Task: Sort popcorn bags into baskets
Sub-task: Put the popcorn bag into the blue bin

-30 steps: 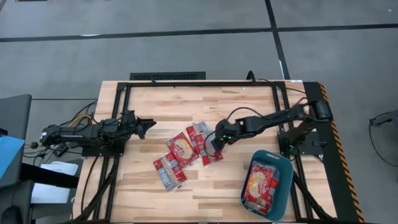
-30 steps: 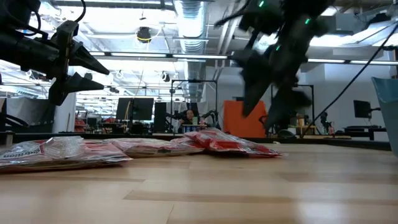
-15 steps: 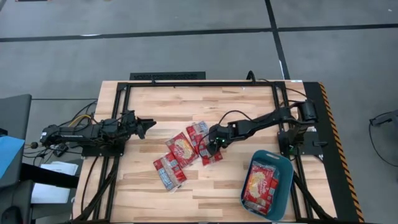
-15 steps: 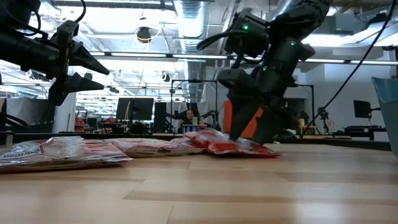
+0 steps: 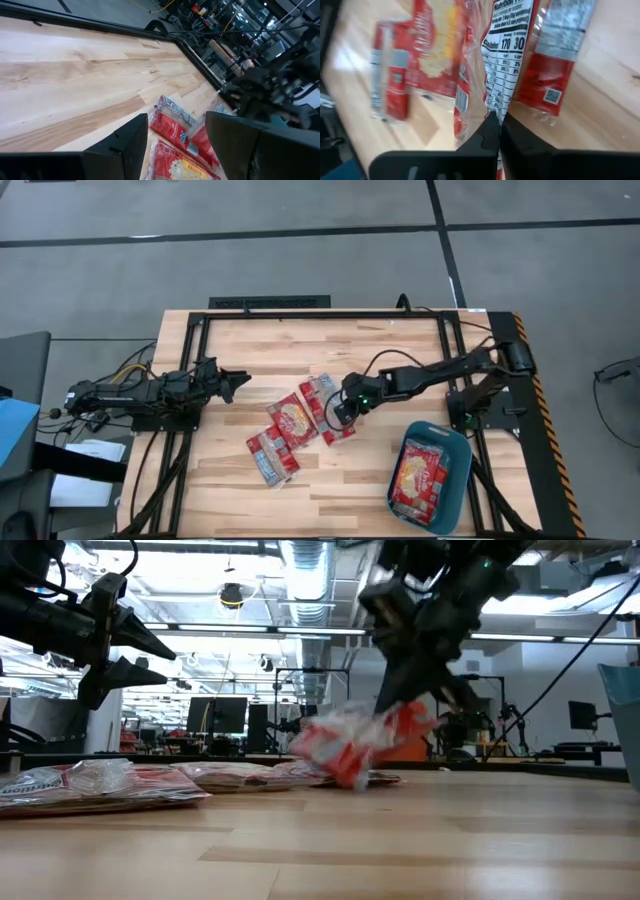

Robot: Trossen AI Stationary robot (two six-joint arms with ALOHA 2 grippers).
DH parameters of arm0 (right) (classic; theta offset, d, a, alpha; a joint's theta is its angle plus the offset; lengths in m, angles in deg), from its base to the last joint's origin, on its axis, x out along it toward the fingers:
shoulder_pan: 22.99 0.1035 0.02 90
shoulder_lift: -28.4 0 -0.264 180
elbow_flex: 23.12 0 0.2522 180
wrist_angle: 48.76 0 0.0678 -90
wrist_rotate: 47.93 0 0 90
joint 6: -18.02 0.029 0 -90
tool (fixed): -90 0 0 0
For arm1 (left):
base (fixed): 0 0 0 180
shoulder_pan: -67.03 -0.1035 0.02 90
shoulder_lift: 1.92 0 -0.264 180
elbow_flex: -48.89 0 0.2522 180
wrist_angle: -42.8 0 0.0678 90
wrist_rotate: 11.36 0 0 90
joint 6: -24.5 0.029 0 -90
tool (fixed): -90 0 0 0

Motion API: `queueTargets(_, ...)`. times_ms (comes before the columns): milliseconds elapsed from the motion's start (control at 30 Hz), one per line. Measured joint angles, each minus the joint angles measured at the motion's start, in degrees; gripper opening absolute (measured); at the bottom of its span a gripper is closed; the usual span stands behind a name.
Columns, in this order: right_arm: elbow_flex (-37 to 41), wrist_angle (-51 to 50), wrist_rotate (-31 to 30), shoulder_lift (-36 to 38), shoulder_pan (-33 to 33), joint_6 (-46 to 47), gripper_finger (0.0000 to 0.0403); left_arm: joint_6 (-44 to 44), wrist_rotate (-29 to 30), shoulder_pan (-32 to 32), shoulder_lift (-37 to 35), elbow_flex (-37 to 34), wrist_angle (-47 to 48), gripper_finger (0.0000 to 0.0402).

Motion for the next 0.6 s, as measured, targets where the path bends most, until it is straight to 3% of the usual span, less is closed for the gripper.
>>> queueTargets(300,0.0,-10.1,-2.0,12.7,3.2,0.6,0.0011,0.0,0.1,0.0,0.0,0.0,0.0,0.0187)
queueTargets(600,-0.1,-26.2,-0.1,27.6,9.6,15.1,0.0008,0.2,0.7,0.0,0.0,0.0,0.0,0.0187)
